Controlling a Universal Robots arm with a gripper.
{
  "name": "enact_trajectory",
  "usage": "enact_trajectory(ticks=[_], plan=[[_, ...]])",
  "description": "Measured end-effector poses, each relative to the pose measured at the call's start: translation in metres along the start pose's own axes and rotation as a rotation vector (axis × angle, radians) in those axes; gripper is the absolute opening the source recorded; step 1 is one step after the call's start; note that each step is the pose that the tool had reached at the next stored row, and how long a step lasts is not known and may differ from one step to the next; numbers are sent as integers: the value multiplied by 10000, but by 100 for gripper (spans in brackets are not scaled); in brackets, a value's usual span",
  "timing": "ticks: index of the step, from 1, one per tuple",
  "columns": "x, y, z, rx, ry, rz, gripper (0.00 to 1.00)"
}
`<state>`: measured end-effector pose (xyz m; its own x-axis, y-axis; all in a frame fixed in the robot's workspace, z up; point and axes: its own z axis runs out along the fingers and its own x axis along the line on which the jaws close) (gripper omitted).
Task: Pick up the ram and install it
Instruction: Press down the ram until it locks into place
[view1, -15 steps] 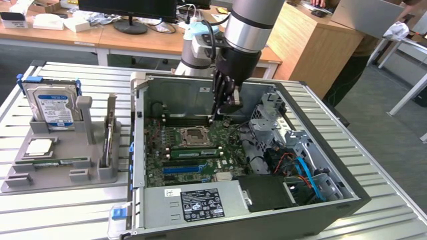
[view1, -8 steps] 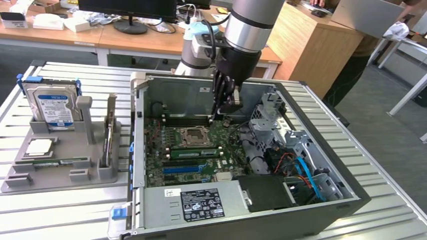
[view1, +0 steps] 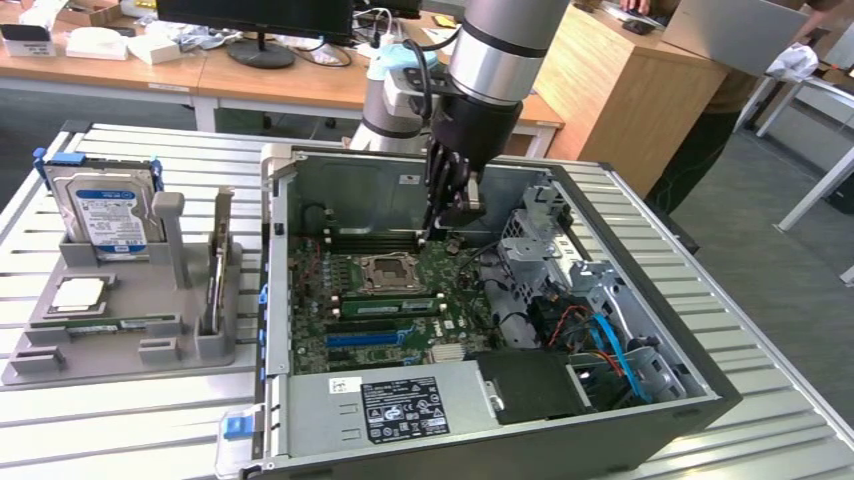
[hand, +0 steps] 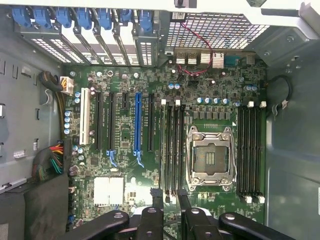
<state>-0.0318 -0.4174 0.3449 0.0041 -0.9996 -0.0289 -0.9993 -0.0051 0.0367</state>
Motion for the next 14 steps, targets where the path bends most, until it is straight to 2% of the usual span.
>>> enact_trajectory(ticks=[1, 2, 3, 10, 14], plan=[[0, 0, 0, 0, 0, 0, 17], [0, 0, 0, 0, 0, 0, 17], [0, 0, 0, 0, 0, -1, 11], [0, -1, 0, 0, 0, -1, 10], [1, -45, -2, -1, 2, 0, 10]])
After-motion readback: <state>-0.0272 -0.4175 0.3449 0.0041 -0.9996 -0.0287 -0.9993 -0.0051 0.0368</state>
